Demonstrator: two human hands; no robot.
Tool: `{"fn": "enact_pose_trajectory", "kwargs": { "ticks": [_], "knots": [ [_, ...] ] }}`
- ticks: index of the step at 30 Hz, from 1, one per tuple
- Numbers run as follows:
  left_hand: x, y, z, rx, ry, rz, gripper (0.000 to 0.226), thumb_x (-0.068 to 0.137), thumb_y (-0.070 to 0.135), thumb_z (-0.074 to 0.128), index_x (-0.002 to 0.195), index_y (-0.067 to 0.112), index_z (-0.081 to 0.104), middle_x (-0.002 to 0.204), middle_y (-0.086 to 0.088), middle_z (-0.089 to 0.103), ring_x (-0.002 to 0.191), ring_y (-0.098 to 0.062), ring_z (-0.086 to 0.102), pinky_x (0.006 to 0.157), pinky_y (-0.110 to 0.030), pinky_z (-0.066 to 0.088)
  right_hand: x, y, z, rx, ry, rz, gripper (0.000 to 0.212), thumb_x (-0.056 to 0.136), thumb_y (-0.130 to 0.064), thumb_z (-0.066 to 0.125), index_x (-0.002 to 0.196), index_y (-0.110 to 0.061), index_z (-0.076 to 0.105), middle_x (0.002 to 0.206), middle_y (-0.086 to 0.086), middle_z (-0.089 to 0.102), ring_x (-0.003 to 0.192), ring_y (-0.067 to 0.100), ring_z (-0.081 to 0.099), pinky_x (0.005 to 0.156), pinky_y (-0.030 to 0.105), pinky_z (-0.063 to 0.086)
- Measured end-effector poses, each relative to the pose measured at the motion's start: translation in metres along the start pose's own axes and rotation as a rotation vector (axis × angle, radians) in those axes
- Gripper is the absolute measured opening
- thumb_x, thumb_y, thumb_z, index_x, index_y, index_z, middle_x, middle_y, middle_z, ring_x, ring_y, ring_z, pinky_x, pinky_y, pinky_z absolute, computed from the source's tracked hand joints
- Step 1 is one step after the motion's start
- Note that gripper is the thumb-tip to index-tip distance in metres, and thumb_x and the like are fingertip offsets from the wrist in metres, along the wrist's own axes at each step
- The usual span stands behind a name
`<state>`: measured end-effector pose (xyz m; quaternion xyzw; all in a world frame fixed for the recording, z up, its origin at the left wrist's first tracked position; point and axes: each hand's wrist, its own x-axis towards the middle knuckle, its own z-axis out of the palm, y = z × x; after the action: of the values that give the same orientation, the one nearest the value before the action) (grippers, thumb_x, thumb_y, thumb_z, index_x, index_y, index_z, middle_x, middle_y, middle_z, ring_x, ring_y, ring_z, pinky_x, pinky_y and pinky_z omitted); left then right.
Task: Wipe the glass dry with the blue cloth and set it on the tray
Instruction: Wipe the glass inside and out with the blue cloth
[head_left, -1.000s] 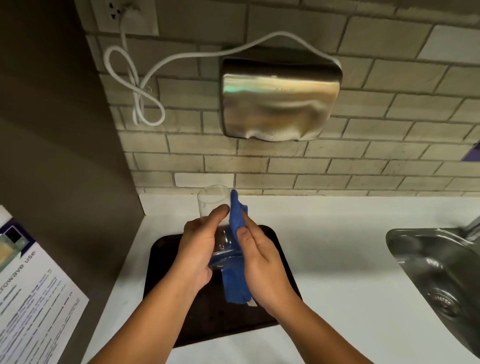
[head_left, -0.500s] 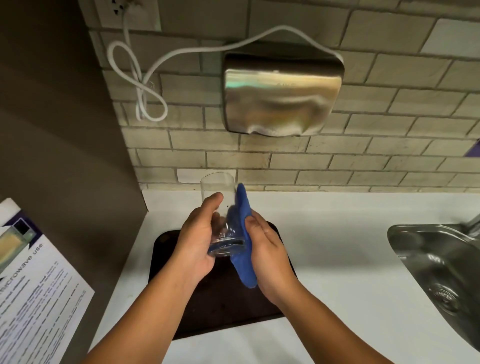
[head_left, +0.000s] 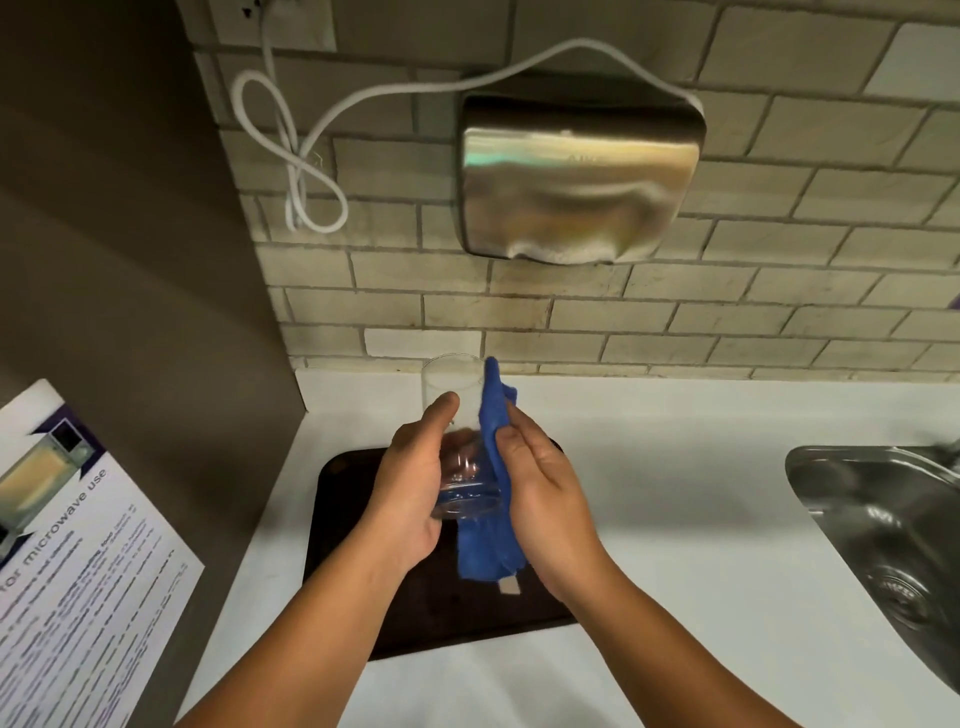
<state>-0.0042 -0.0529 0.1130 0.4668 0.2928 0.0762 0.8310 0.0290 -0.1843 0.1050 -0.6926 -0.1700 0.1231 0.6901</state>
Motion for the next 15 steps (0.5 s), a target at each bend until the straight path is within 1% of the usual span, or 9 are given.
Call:
{"fn": "enact_pose_trajectory", "kwargs": {
  "ticks": [1,3,6,8,9,10,11,13,15],
  "knots": [
    [-0.001,0.000,-0.001,0.008,-0.038,-0.012,0.051,0.097,0.056,0.074,0.126,0.013,0.077,0.105,-0.014,0.088,0.085,-0.029,0.087,0.062,-0.036,0.066,-0.001,-0.001,0.000,-0.039,-0.014,-0.047,0.039,0.111,-0.036,0.044,0.139,-0.053,0.067,0.122,-0.023,0.082,0.118,0.004,0.077,0.094,0.015,0.059],
    [-0.004,0.000,-0.003,-0.002,-0.103,-0.037,0.049,0.096,0.054,0.077,0.123,0.013,0.079,0.105,-0.015,0.088,0.087,-0.030,0.087,0.064,-0.036,0.066,0.006,0.001,-0.003,-0.071,-0.018,-0.072,0.043,0.114,-0.030,0.044,0.153,-0.042,0.058,0.123,-0.030,0.079,0.120,0.000,0.075,0.095,0.013,0.057],
    [-0.007,-0.006,-0.003,0.005,-0.134,-0.094,0.046,0.094,0.050,0.078,0.118,0.010,0.080,0.102,-0.013,0.087,0.083,-0.027,0.086,0.066,-0.036,0.067,0.020,-0.004,-0.011,-0.077,0.018,-0.035,0.040,0.118,-0.022,0.044,0.150,-0.043,0.057,0.114,-0.039,0.076,0.113,-0.012,0.072,0.100,0.018,0.060],
    [-0.008,-0.010,-0.002,-0.006,-0.141,-0.133,0.051,0.097,0.052,0.072,0.122,0.008,0.079,0.104,-0.015,0.085,0.085,-0.027,0.084,0.072,-0.039,0.068,0.017,-0.009,-0.014,-0.185,-0.007,-0.063,0.042,0.118,-0.023,0.043,0.157,-0.037,0.054,0.115,-0.045,0.073,0.112,-0.018,0.069,0.098,0.012,0.057],
    [-0.008,-0.010,-0.001,-0.026,-0.149,-0.140,0.052,0.099,0.053,0.068,0.120,0.008,0.081,0.104,-0.015,0.084,0.085,-0.027,0.084,0.072,-0.039,0.068,0.011,-0.008,-0.014,-0.264,-0.027,-0.113,0.045,0.119,-0.024,0.043,0.161,-0.034,0.051,0.126,-0.041,0.073,0.120,-0.015,0.068,0.100,0.012,0.055],
    [-0.008,-0.010,-0.001,-0.055,-0.152,-0.140,0.052,0.101,0.055,0.064,0.115,0.010,0.084,0.102,-0.015,0.084,0.084,-0.027,0.084,0.070,-0.038,0.068,0.004,-0.005,-0.013,-0.344,-0.066,-0.189,0.045,0.118,-0.026,0.042,0.163,-0.033,0.049,0.144,-0.032,0.068,0.135,-0.009,0.063,0.110,0.015,0.051],
    [-0.007,-0.010,-0.002,-0.093,-0.151,-0.136,0.053,0.103,0.057,0.060,0.109,0.012,0.087,0.100,-0.014,0.085,0.083,-0.026,0.085,0.067,-0.036,0.067,-0.005,0.000,-0.011,-0.436,-0.123,-0.282,0.046,0.118,-0.027,0.042,0.162,-0.034,0.048,0.160,-0.027,0.056,0.151,-0.005,0.049,0.121,0.017,0.042],
    [-0.002,-0.009,-0.006,-0.140,-0.148,-0.134,0.057,0.107,0.055,0.053,0.096,0.013,0.089,0.091,-0.012,0.085,0.079,-0.024,0.085,0.061,-0.033,0.067,-0.016,0.009,-0.011,-0.578,-0.234,-0.419,0.046,0.117,-0.030,0.040,0.163,-0.035,0.046,0.171,-0.028,0.038,0.164,-0.006,0.021,0.129,0.013,0.021],
    [-0.002,-0.009,-0.005,-0.118,-0.138,-0.122,0.050,0.109,0.050,0.054,0.096,0.013,0.085,0.086,-0.011,0.084,0.076,-0.023,0.085,0.061,-0.032,0.066,-0.014,0.009,-0.015,-0.577,-0.285,-0.430,0.046,0.117,-0.029,0.041,0.163,-0.031,0.048,0.174,-0.015,0.040,0.166,-0.003,0.017,0.133,0.017,0.018]
  ]
}}
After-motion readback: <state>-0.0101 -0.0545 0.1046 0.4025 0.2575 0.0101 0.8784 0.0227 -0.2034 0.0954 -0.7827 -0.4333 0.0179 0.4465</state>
